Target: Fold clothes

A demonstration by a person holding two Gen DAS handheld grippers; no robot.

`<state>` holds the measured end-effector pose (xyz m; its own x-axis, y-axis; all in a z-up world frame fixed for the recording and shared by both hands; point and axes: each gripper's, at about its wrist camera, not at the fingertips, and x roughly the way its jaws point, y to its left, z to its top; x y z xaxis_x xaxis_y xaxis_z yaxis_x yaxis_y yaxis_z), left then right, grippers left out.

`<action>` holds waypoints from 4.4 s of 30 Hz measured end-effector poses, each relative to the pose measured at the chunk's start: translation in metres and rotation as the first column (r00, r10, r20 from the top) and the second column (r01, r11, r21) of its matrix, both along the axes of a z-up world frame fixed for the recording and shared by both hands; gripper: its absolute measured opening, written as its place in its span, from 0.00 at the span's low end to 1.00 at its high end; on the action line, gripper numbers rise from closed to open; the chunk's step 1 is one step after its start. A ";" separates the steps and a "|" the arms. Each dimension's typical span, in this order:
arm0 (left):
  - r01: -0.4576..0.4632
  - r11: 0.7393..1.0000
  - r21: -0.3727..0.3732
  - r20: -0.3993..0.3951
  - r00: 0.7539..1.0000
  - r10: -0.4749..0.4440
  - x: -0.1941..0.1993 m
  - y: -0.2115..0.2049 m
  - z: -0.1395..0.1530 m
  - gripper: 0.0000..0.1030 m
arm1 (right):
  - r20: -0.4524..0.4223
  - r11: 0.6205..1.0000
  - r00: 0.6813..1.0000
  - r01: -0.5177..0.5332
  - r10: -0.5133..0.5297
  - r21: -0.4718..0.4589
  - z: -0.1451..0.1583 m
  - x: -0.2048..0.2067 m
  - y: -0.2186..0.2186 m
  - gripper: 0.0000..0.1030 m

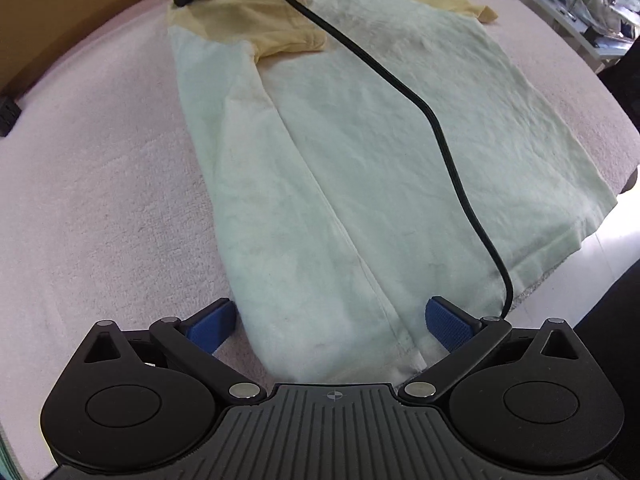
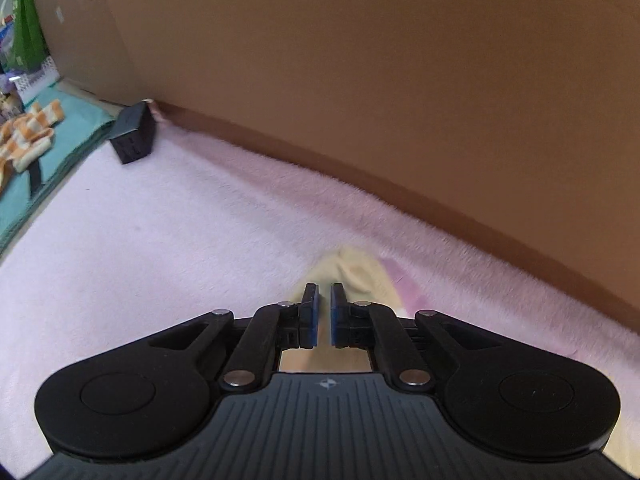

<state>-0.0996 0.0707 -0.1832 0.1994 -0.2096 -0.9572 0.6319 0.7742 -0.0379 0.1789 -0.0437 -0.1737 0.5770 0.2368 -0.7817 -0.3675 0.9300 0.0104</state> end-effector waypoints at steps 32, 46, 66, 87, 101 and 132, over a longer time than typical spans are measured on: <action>-0.050 0.998 -0.029 0.106 0.993 0.052 0.051 0.035 0.083 1.00 | -0.215 0.932 0.929 -0.241 0.303 0.271 0.021 -0.159 -0.015 0.24; -0.165 0.985 -0.045 0.164 0.972 0.170 0.175 -0.011 0.085 1.00 | -0.232 0.773 0.738 -0.591 0.633 0.230 0.040 -0.251 0.008 0.38; -0.188 0.982 0.012 0.103 0.977 0.185 0.148 -0.006 0.052 1.00 | -0.321 0.736 0.666 -0.561 0.673 0.379 0.012 -0.239 0.039 0.41; -0.191 0.982 0.007 0.167 0.968 0.187 0.147 -0.012 0.062 1.00 | -0.356 0.700 0.613 -0.526 0.705 0.482 0.034 -0.243 0.009 0.56; 0.023 0.998 0.051 0.176 0.984 -0.032 0.043 -0.059 0.022 1.00 | -0.201 0.976 0.979 0.057 -0.013 0.210 0.059 -0.134 -0.164 0.26; 0.082 0.995 -0.053 0.101 0.992 -0.077 0.040 -0.054 0.035 1.00 | -0.139 0.989 0.979 -0.141 0.146 0.042 0.017 -0.025 -0.015 0.33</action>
<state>-0.0597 0.0170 -0.1485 0.2725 -0.2824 -0.9198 0.6940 0.7198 -0.0154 0.1544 -0.0585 -0.1563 0.4193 0.3348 -0.8439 -0.4898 0.8661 0.1002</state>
